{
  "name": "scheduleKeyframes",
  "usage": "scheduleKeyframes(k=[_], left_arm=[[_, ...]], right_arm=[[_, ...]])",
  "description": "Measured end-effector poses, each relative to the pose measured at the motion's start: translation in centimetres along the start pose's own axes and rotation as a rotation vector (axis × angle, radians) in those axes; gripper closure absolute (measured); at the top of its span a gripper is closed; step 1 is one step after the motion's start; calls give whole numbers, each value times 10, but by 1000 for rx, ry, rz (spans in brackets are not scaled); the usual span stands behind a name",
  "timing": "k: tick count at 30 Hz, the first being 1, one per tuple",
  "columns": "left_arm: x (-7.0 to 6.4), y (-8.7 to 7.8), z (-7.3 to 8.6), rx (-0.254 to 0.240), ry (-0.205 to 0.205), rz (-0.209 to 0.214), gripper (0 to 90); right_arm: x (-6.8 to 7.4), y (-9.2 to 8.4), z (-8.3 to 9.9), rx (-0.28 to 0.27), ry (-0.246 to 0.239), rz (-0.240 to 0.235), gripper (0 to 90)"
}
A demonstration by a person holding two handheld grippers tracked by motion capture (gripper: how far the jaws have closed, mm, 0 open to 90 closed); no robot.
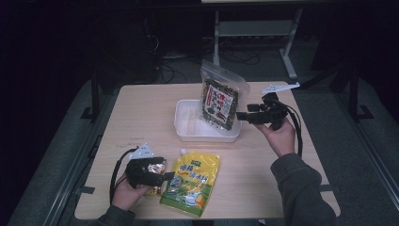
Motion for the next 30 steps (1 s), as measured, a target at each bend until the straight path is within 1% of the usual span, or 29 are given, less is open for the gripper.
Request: scheduleKeyframes(k=[2,4,5,7,9,11,14,16,18,21,22,23,25,26,28,30], left_arm=[[0,0,0,1,2,0,224],[-1,0,-1,1,3,-3,224],[-1,-1,-1,0,2,-3,224],[-2,-1,-1,-3,3,-1,224],[-2,-1,-1,-4,6,0,224],[-3,-1,-1,-2,7,0,224],[-3,-1,-2,-4,12,3,224],[-4,-1,-2,-2,13,4,224],[-5,0,-2,-1,16,4,223],[-5,0,-2,-1,21,3,224],[-5,1,-3,-1,21,4,223],[-5,1,-3,-2,15,7,222],[-5,2,-3,-1,12,10,222],[-6,2,-3,3,16,10,222],[-7,2,-3,2,21,10,223],[-6,1,-4,-1,22,10,222]], right_arm=[[2,0,1,-1,-5,-1,309],[5,-1,3,2,-7,-5,283],[8,0,6,9,-3,-20,277],[10,0,8,15,0,-24,271],[15,2,13,35,-2,-27,259],[17,3,15,37,-1,-30,256],[25,7,23,70,7,-36,224],[29,9,27,91,7,-42,224],[31,10,29,99,5,-45,219],[38,12,35,124,5,-61,215],[42,13,38,129,-3,-64,214],[43,13,40,131,0,-69,214],[45,14,42,136,3,-75,214],[46,17,45,156,5,-78,213],[47,19,48,170,9,-84,216],[49,21,50,168,5,-87,216]])
Point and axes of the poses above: each handheld gripper's, and its own axes: y roughly forward along the jaws, z roughly out of its underside, x roughly to its left, the point moved 2 cm from there along y, roughly forward along the jaws, and after that the axes turned 14 degrees about -z, right-handed, at the moved point
